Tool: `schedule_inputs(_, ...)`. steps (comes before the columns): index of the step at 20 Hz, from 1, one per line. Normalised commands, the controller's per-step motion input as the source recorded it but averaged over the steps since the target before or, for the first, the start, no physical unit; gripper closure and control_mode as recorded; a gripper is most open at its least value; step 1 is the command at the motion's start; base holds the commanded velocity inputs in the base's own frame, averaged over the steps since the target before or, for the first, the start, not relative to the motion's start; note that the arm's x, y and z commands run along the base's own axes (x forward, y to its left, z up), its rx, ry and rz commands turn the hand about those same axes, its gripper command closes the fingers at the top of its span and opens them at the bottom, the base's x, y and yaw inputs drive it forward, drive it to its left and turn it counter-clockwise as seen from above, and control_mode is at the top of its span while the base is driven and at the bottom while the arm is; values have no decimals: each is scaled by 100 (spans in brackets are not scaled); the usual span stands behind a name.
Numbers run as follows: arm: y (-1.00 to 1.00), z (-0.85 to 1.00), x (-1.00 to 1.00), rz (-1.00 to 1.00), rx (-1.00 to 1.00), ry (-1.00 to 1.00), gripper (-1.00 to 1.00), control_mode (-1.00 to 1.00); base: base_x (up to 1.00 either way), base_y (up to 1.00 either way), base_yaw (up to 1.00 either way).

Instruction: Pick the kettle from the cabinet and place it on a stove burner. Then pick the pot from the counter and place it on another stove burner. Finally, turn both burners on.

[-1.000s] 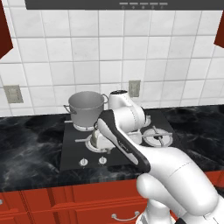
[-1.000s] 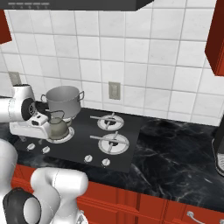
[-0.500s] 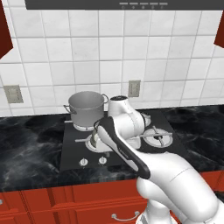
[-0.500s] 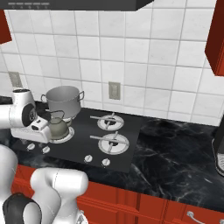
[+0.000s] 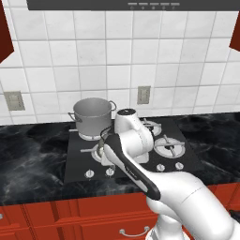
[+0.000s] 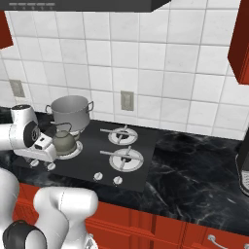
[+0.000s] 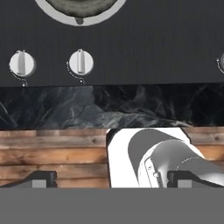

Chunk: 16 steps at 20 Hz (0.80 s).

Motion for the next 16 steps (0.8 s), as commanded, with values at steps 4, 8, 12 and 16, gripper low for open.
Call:
schedule_inputs(4, 0, -12, 8, -1, 0, -5, -100, -100, 0, 0, 0)
schedule_inputs(8, 0, -11, 7, -1, 0, -1, -100, -100, 0, 0, 0)
schedule_inputs(12, 2, -12, 15, 0, 0, 0, -100, -100, 0, 0, 0)
schedule_inputs(16, 8, -12, 25, 0, 0, 0, -100, -100, 0, 0, 0)
